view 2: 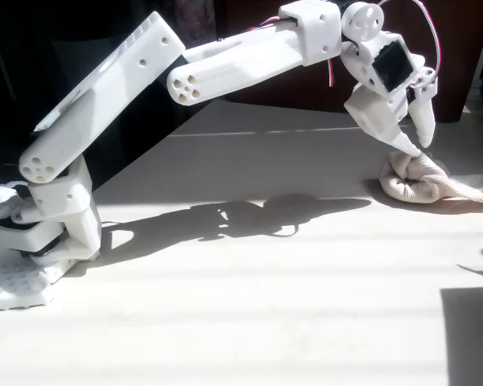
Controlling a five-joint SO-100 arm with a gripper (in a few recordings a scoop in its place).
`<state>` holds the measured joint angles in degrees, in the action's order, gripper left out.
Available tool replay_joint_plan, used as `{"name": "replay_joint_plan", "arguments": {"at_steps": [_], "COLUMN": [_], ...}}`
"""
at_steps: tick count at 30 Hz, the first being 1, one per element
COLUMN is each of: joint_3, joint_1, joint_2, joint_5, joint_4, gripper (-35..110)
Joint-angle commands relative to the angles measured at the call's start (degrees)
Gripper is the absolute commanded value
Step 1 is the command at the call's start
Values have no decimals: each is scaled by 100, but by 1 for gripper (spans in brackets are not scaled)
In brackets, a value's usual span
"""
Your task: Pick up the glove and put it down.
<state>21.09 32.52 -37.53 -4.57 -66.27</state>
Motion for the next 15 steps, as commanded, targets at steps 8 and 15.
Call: {"name": "replay_joint_plan", "arguments": {"at_steps": [8,15], "joint_3": [-325,-360], "joint_1": [158,158], "joint_2": [378,791], "joint_5": [53,53], "joint_4": [-88,-9], "gripper": [25,24]}}
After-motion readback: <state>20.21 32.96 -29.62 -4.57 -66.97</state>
